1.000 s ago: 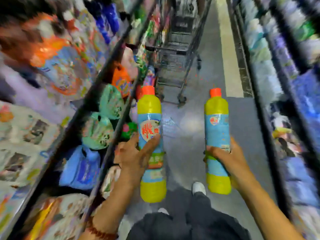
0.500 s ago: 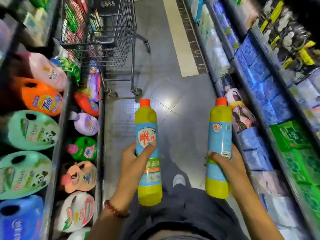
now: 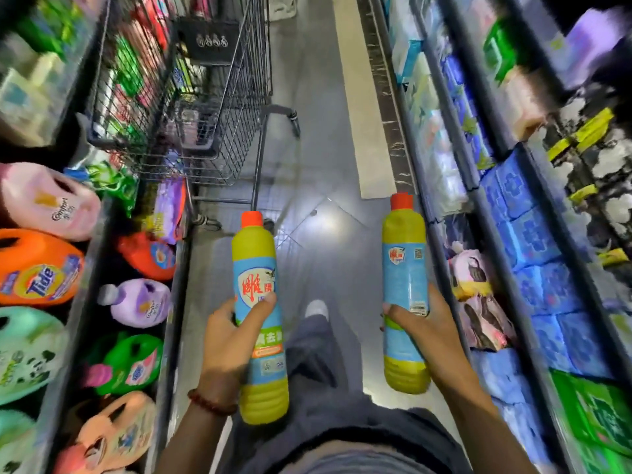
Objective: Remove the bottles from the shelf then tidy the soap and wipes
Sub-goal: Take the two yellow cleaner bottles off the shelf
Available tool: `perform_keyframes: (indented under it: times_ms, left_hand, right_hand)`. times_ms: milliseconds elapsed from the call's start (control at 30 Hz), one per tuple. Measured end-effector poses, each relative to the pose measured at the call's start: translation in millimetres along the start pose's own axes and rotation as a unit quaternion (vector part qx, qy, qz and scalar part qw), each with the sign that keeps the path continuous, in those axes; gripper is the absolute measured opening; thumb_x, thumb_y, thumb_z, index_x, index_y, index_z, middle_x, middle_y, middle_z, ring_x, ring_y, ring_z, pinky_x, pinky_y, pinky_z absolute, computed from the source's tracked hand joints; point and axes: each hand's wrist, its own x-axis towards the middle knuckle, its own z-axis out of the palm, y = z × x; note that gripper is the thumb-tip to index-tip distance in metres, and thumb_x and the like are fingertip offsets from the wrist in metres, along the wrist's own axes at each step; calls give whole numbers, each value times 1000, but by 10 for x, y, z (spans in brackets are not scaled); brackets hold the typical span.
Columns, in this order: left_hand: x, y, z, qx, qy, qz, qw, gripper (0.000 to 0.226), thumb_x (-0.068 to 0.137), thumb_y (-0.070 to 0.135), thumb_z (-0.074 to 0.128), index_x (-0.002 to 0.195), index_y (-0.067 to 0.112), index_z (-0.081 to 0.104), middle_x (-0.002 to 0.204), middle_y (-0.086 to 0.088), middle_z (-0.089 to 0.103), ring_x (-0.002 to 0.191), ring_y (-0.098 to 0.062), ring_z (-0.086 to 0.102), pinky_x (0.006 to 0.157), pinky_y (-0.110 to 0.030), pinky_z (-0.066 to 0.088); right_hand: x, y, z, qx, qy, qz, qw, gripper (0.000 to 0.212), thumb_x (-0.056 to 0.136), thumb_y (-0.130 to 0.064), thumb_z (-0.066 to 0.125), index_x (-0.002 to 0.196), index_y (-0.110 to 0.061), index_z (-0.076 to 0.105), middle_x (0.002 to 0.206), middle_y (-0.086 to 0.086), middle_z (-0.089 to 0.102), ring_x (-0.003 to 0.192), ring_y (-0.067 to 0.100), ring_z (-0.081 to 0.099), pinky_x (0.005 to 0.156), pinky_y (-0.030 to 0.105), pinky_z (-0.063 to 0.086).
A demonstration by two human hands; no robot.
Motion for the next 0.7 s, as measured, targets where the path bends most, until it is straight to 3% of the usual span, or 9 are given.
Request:
perform_keyframes:
  times_ms: [133,233,367,433,500,600,700]
  left_hand:
    - [743,575,428,0,-13,18,1000,35,64,33,84,80,7,67,72,-17,69,68,-33,65,65,-40,53]
    - [1203,990,862,-6,-33,32,999,20,76,25,73,79,7,66,69,-13,67,65,-28,62,62,-33,51]
    - [1738,1449,1534,-10,-79,61,995,15,78,20,69,78,5,66,62,-4,66,56,-19,62,51,-25,51]
    - [2013,1635,1875,-7,-93,73,993,20,75,23,73,77,4,64,60,-4,64,56,-20,62,50,-25,51]
    - [2306,1788,2205,-11,-81,64,995,27,70,24,80,78,4,65,63,-6,65,60,-25,62,53,-29,52]
    - [2713,1987,2605,-29,-34,36,998,30,66,30,75,79,6,64,63,-6,65,61,-28,62,55,-32,52]
    - [2946,2164,2800,-45,-14,28,998,28,67,28,80,77,8,62,60,-5,63,59,-26,60,51,-29,51]
  right_hand:
    - [805,-439,72,-3,11,-3,1000,38,58,-19,69,93,-20,55,79,11,64,67,28,63,61,38,53]
    - [1342,-682,-4,1,34,0,999,37,57,-17,69,92,-20,56,77,11,64,66,30,62,59,37,52]
    - [2022,-952,-232,17,57,10,998,51,49,-27,73,96,-15,57,74,11,63,60,25,61,54,33,51]
    - [2412,-1076,-372,21,61,19,998,48,50,-24,74,94,-15,58,71,8,64,57,24,61,52,32,51]
    - [2850,-1211,-528,15,61,28,998,48,49,-24,75,93,-15,58,75,12,64,62,28,61,58,38,53]
    - [3508,-1502,-715,-11,49,32,998,62,39,-39,75,94,-18,58,81,15,65,69,34,62,68,48,52]
    - [4023,-1855,-728,-35,25,26,999,59,40,-39,74,93,-19,59,79,15,64,67,33,62,65,45,52]
